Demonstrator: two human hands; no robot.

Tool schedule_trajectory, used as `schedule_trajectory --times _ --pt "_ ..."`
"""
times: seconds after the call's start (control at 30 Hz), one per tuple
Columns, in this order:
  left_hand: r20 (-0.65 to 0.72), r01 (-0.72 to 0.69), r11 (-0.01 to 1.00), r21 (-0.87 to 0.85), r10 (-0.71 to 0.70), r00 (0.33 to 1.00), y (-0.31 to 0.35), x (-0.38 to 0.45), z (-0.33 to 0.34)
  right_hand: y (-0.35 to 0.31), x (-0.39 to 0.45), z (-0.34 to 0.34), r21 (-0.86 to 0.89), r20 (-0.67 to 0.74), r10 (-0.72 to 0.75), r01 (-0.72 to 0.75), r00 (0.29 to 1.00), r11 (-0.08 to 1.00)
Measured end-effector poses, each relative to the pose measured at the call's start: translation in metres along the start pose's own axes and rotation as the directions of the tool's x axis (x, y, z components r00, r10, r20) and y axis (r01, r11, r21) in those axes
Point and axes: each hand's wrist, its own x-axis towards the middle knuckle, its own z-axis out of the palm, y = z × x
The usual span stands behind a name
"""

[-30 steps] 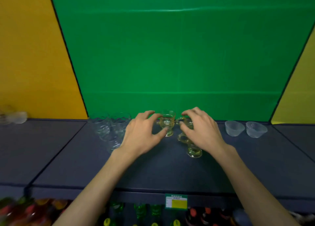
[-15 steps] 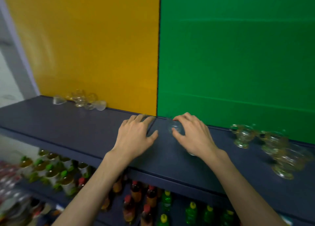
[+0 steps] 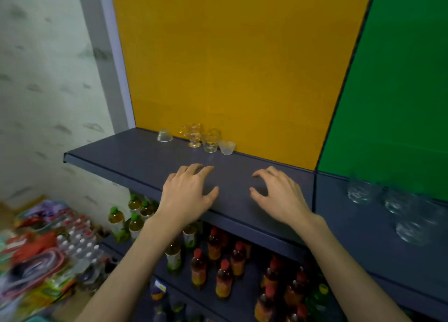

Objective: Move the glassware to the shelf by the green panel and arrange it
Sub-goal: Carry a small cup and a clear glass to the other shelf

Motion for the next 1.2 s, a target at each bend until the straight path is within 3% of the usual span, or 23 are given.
schedule_trajectory --times 0.43,0.57,0.83,1.2 --pt "0.005 0.026 0.998 0.059 -0.026 1.000 -0.146 0.079 0.023 -0.067 0.131 0.075 0.032 -0.040 0.051 -0.049 0.998 0.998" --pt "0.052 -0.007 0.996 0.084 0.002 0.999 -0.197 0.121 0.028 -0.079 0.174 0.093 0.053 -0.079 0.087 -0.083 0.993 0.995" --pt "0.021 -0.013 0.998 0.057 0.012 1.000 -0.267 0.186 0.048 -0.083 0.229 0.111 0.003 -0.138 0.165 -0.166 0.977 0.986" --pt "0.198 -0.025 0.999 -0.020 0.028 0.980 -0.318 0.280 0.116 -0.093 0.259 0.126 -0.126 -0.133 0.287 -0.304 0.949 0.944"
